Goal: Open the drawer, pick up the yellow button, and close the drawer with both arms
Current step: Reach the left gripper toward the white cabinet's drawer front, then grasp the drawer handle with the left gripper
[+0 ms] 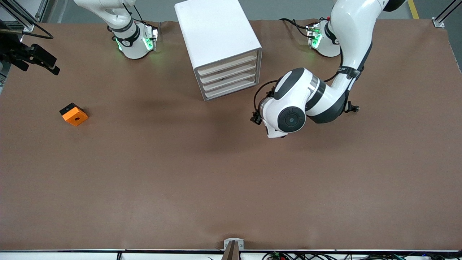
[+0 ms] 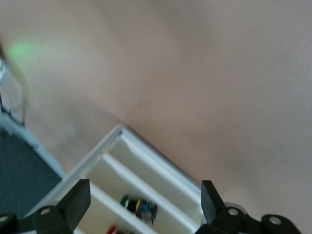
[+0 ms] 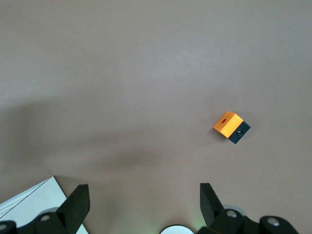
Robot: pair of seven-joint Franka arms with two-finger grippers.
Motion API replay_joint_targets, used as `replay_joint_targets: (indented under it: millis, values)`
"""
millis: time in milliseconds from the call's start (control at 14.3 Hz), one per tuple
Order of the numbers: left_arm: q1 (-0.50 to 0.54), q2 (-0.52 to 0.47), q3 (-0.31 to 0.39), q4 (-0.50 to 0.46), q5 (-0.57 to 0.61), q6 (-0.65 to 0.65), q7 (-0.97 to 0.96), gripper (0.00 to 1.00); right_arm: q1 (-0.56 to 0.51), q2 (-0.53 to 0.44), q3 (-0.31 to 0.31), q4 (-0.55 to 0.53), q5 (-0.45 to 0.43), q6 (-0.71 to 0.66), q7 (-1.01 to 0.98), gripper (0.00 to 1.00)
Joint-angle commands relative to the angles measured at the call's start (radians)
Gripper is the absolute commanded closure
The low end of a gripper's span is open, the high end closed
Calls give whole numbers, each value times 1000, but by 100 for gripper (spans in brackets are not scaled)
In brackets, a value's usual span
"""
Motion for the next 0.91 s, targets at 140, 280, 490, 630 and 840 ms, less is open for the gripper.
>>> replay_joint_targets:
  millis: [140,280,490,630,840]
  values:
    - [0,40,4,39,-120,-78,-114,0,-3,-14,-2,-5,15,0,-11,0]
    - [0,64,3,39,-156,-118,-212,0,-3,-14,-2,-5,15,-3,-9,0]
    - [-3,99,1,39,-211,-195,-317,0,-1,-14,-2,-5,15,-5,-11,0]
    - [0,118,3,37,-261,-218,-358,0,-5,-14,-3,-5,15,-8,-11,0]
    - [-1,149,5,36,-300,-281,-407,0,-6,-14,-3,-5,15,-8,-11,0]
